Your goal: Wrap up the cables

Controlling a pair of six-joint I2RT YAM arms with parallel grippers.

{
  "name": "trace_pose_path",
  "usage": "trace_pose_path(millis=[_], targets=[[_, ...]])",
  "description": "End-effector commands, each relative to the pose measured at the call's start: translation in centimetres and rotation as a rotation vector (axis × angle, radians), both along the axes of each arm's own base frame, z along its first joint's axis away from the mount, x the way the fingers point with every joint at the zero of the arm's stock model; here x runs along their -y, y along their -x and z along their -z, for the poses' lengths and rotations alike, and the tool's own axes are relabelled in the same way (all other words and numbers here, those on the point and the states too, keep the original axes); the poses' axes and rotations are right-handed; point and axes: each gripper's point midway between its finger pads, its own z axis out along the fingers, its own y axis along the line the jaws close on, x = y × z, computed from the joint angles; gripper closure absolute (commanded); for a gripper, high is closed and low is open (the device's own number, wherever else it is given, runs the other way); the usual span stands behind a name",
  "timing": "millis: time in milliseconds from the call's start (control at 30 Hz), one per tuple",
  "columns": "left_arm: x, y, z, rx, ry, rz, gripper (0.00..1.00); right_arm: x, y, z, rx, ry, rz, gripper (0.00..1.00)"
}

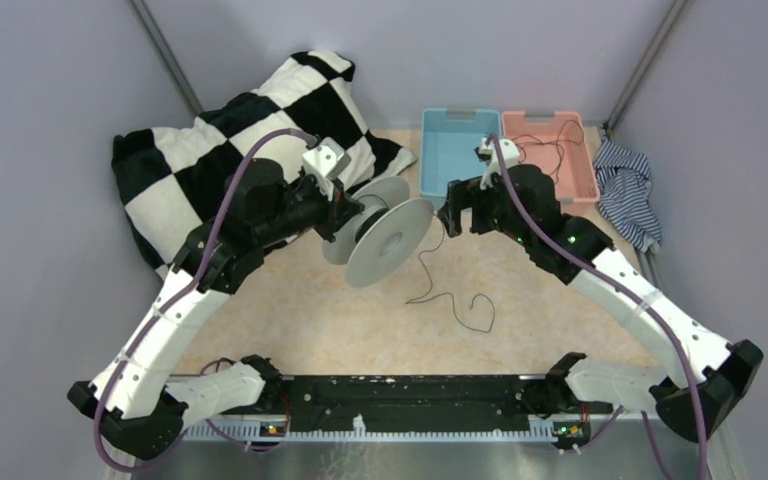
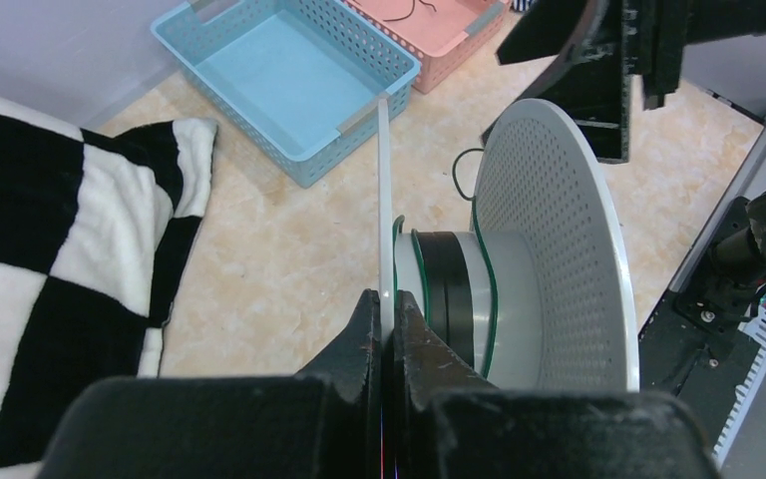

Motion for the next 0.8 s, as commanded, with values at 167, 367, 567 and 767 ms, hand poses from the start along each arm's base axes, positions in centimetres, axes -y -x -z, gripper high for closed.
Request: trace_pose_path(millis=[167, 367, 567, 767], targets=[[-0.2, -1.4, -3.2, 0.017, 0.083, -0.068, 1.00, 4.4, 2.2, 1.4, -0.009, -0.084, 0.080, 0.01], [-0.7, -2.9, -3.2, 0.002, 0.106, -0.124, 1.00, 3.8, 3.9, 2.2, 0.031, -0.150, 0.000, 0.01], [-2.0, -4.1, -5.4, 0.017, 0.179, -0.239, 1.00, 2.6, 5.1, 7.3, 0.028, -0.156, -0.111, 0.01], [-3.4, -4.3, -6.3, 0.041, 0.234, -0.324, 1.00, -0.4, 6.6, 12.6, -0.060, -0.161, -0.177, 0.01]])
